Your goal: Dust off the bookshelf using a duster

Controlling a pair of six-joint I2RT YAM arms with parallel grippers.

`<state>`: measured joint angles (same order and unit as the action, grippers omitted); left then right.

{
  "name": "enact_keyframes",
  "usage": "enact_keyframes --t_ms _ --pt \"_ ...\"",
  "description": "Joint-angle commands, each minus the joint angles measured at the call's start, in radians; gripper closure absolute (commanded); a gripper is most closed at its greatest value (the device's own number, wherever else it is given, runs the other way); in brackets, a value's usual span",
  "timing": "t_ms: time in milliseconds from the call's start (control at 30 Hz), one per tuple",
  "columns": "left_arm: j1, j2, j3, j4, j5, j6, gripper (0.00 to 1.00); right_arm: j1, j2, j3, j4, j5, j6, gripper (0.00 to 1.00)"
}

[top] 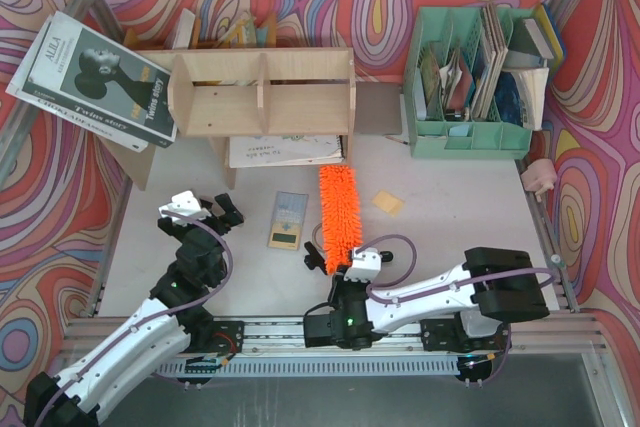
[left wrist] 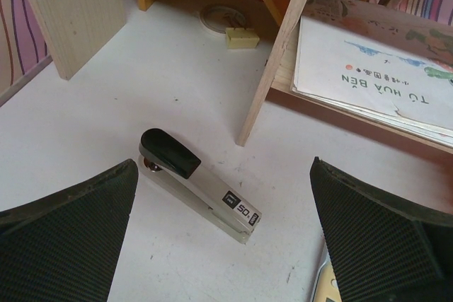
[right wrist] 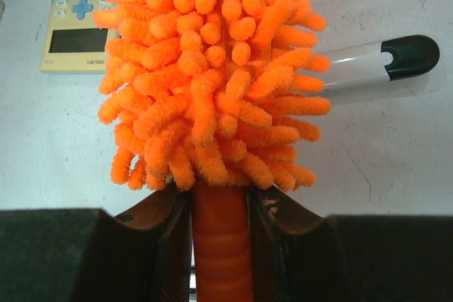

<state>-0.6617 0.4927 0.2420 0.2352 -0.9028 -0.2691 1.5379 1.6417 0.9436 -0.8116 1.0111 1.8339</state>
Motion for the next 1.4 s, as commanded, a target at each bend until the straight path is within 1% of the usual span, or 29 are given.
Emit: enact_keyframes --t_ms 0,100,167,367,467,600,733,800,900,967,1067,1167,1333,1367 --pt "-0.002 0.005 -0.008 0.029 -0.011 -0.007 0.02 -0.064 -0.065 -0.045 0.025 -0.012 -0.055 1.0" --pt "-0.002 0.004 -0.009 0.028 -0.012 -0.007 0.02 -0.094 -0.069 -0.05 0.054 -0.076 -0.097 1.0" --pt "-0.002 0.005 -0.009 0.027 -0.012 -0.007 0.02 -0.122 -0.059 -0.037 0.034 -0.138 -0.095 1.0" --pt "-0.001 0.003 -0.009 0.026 -0.013 -0.007 0.02 -0.131 -0.036 0.0 -0.011 -0.163 -0.081 1.0" --pt "-0.001 0.005 -0.009 0.029 -0.012 -0.008 0.02 -0.132 -0.028 0.016 -0.053 -0.162 -0.056 1.0" --pt "-0.002 0.005 -0.007 0.029 -0.01 -0.008 0.02 -0.13 -0.037 0.016 -0.057 -0.144 -0.054 1.0" --pt "-0.003 0.005 -0.009 0.029 -0.014 -0.007 0.02 -0.069 -0.049 0.036 -0.074 -0.03 -0.065 1.0" --pt "-0.002 0.006 -0.009 0.029 -0.014 -0.008 0.02 -0.041 -0.035 0.071 -0.155 0.013 0.002 1.0" --pt "-0.002 0.008 -0.009 0.032 -0.013 -0.007 0.02 -0.035 0.001 0.11 -0.312 -0.009 0.15 1.0" --pt "-0.001 0.009 -0.007 0.032 -0.013 -0.007 0.02 -0.035 0.013 0.108 -0.336 -0.031 0.174 1.0" --pt "-0.002 0.007 -0.008 0.03 -0.013 -0.008 0.02 -0.035 0.007 0.085 -0.307 -0.055 0.163 1.0" --pt "-0.002 0.006 -0.009 0.029 -0.012 -0.007 0.02 -0.043 -0.024 0.053 -0.206 -0.078 0.063 1.0" --pt "-0.002 0.006 -0.008 0.029 -0.013 -0.007 0.02 -0.097 -0.089 -0.029 0.01 -0.177 -0.127 1.0" --pt "-0.002 0.006 -0.008 0.028 -0.013 -0.007 0.02 -0.101 -0.098 -0.041 0.032 -0.185 -0.147 1.0"
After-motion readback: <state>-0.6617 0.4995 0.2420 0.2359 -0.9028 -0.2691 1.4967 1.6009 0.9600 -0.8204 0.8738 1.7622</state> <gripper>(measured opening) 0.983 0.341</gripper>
